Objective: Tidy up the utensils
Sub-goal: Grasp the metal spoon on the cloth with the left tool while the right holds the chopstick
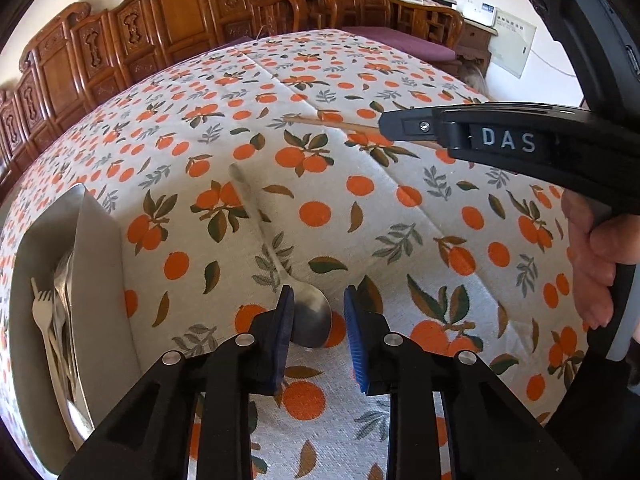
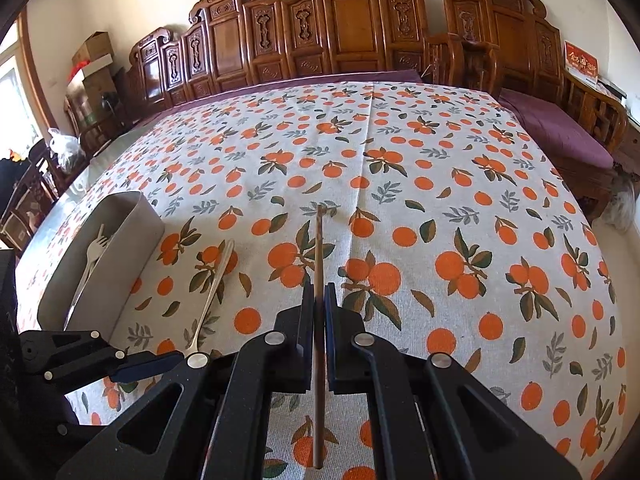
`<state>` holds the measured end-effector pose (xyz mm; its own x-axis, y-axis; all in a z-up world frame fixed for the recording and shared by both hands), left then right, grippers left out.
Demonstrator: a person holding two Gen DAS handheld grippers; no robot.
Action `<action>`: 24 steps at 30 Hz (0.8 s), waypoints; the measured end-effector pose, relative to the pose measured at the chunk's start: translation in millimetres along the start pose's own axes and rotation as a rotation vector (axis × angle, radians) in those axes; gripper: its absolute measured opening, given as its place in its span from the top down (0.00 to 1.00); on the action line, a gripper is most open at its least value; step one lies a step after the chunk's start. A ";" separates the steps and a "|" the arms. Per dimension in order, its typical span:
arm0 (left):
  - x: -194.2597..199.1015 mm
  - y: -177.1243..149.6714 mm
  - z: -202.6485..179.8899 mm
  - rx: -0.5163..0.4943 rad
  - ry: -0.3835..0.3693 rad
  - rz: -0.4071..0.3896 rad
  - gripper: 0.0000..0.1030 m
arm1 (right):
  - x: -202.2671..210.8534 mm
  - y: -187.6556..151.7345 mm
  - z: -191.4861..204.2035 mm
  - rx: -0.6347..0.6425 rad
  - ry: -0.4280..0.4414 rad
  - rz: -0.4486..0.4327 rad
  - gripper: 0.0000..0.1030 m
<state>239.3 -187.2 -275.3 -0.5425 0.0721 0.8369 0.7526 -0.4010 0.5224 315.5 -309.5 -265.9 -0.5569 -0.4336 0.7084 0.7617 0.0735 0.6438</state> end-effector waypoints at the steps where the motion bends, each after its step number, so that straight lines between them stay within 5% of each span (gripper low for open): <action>1: -0.5 -0.4 1.5 0.001 0.003 0.002 0.77 | -0.2 -0.1 0.1 0.000 -0.001 0.001 0.94; 24: 3.9 6.1 29.4 0.063 -0.016 0.010 0.99 | -0.8 -0.5 2.1 0.009 0.001 0.002 0.94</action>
<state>252.7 -162.6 -264.1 -0.5290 0.0836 0.8445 0.7803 -0.3432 0.5228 314.9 -307.4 -266.2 -0.5551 -0.4340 0.7096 0.7599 0.0825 0.6448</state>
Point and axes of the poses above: each gripper's, at about its wrist camera, not at the fingertips, and x roughly against the way its jaws point, z to its left, y to its top, the point moved 3 cm from there along -x, roughly the way its jaws point, and after that the axes turned 10 degrees about y, right-handed, at the moved point
